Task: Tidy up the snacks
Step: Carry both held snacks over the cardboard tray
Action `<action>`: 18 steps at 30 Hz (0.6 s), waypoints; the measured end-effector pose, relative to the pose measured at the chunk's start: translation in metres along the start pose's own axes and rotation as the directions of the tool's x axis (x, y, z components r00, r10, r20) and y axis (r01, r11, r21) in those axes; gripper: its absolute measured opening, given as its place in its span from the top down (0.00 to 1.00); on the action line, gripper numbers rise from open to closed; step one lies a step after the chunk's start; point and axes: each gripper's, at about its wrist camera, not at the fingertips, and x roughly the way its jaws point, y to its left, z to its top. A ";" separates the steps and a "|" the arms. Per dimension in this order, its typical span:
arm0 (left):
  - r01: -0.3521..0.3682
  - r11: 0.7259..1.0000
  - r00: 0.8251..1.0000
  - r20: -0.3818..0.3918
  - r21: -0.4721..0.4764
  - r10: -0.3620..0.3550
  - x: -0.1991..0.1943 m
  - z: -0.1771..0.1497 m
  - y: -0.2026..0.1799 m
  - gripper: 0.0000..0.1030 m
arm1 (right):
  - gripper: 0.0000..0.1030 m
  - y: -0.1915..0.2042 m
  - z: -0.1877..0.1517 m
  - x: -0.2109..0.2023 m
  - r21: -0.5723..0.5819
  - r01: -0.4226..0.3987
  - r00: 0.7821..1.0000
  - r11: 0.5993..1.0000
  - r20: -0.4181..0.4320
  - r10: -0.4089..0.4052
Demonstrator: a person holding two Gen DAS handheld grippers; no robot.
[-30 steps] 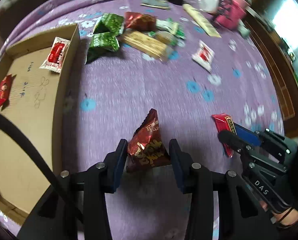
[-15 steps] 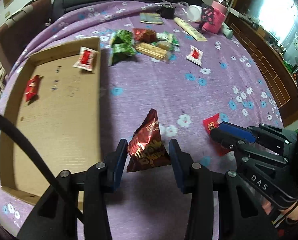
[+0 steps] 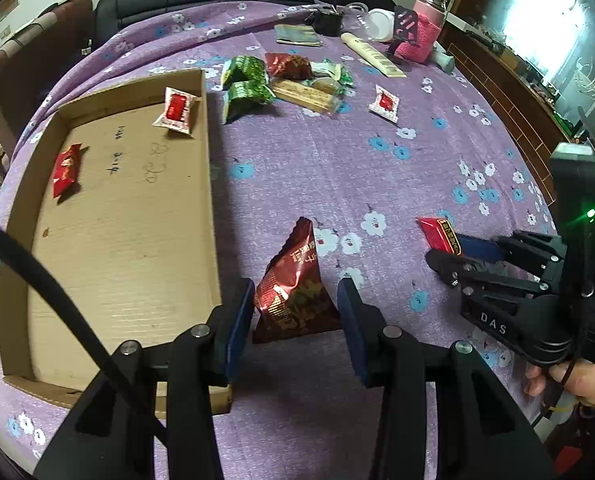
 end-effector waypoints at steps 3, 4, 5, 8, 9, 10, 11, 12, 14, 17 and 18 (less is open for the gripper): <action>0.010 1.000 1.000 -0.015 0.006 -0.009 0.005 0.002 -0.006 0.57 | 0.73 -0.003 0.005 0.004 -0.004 -0.005 1.000 1.000 0.024 0.005; 0.011 1.000 1.000 -0.016 0.007 -0.011 0.006 0.003 -0.008 0.57 | 0.84 -0.003 0.006 0.004 -0.005 -0.002 1.000 1.000 0.024 0.002; 0.013 1.000 1.000 -0.017 0.011 -0.013 0.006 0.003 -0.011 0.57 | 0.84 -0.003 0.007 0.004 -0.004 0.001 1.000 1.000 0.018 -0.001; 0.019 0.999 1.000 -0.014 0.033 -0.019 0.006 0.004 -0.019 0.57 | 0.84 -0.002 0.003 0.002 -0.013 0.010 1.000 1.000 0.006 -0.010; 0.021 0.999 1.000 -0.013 0.037 -0.020 0.006 0.004 -0.021 0.57 | 0.84 -0.002 0.000 0.001 -0.004 0.006 1.000 1.000 0.000 -0.006; 0.021 0.999 1.000 -0.013 0.039 -0.020 0.006 0.005 -0.023 0.57 | 0.84 -0.005 -0.001 0.000 0.006 0.000 1.000 1.000 -0.001 0.000; 0.021 0.999 1.000 -0.011 0.043 -0.020 0.005 0.005 -0.024 0.57 | 0.84 -0.005 -0.003 -0.002 0.019 -0.005 1.000 1.000 0.002 0.005; 0.019 0.999 1.000 -0.009 0.047 -0.018 0.005 0.004 -0.025 0.57 | 0.84 -0.005 -0.006 -0.006 0.028 -0.015 1.000 1.000 0.009 0.015; 0.019 0.999 1.000 -0.009 0.049 -0.018 0.004 0.005 -0.026 0.57 | 0.84 -0.003 -0.008 -0.013 0.033 -0.027 0.999 0.999 0.021 0.026; 0.023 0.999 1.000 0.000 0.041 -0.023 0.000 0.007 -0.024 0.57 | 0.84 0.008 -0.006 -0.025 0.013 -0.044 0.998 0.999 0.046 0.043; 0.023 0.999 1.000 0.005 0.039 -0.023 -0.002 0.008 -0.023 0.57 | 0.84 0.014 -0.002 -0.031 0.002 -0.051 0.997 0.999 0.061 0.051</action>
